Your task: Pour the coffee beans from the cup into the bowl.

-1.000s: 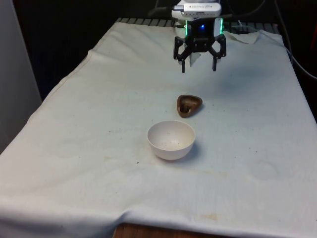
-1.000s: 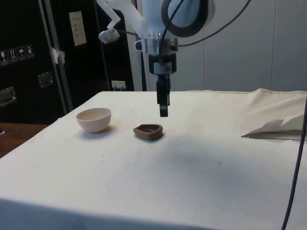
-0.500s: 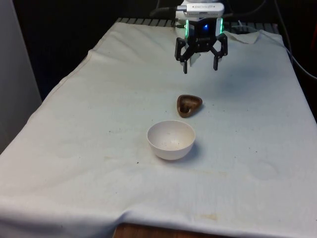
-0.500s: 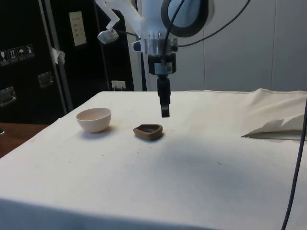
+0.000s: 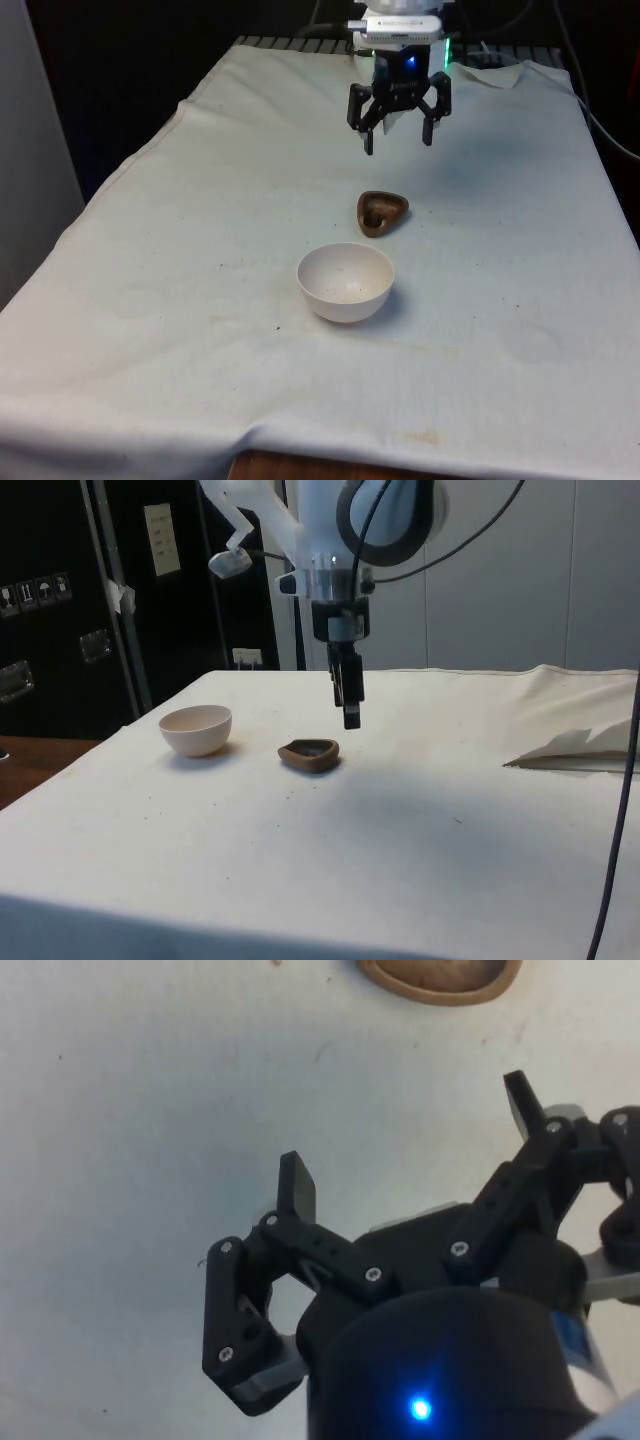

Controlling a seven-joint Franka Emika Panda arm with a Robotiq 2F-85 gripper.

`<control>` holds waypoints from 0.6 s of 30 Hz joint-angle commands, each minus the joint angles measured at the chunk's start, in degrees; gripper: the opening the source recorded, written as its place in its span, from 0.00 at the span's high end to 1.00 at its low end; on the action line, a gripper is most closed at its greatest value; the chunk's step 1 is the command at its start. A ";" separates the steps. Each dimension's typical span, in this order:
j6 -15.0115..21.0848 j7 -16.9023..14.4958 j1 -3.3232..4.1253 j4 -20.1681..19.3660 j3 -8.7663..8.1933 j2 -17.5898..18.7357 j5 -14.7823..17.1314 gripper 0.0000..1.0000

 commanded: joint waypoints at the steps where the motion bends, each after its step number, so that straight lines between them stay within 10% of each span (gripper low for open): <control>1: 1.09 -1.15 -0.23 -0.06 -0.06 0.34 0.06 0.00; 18: 6.36 -8.71 -0.74 -0.52 -0.74 2.35 -0.06 0.00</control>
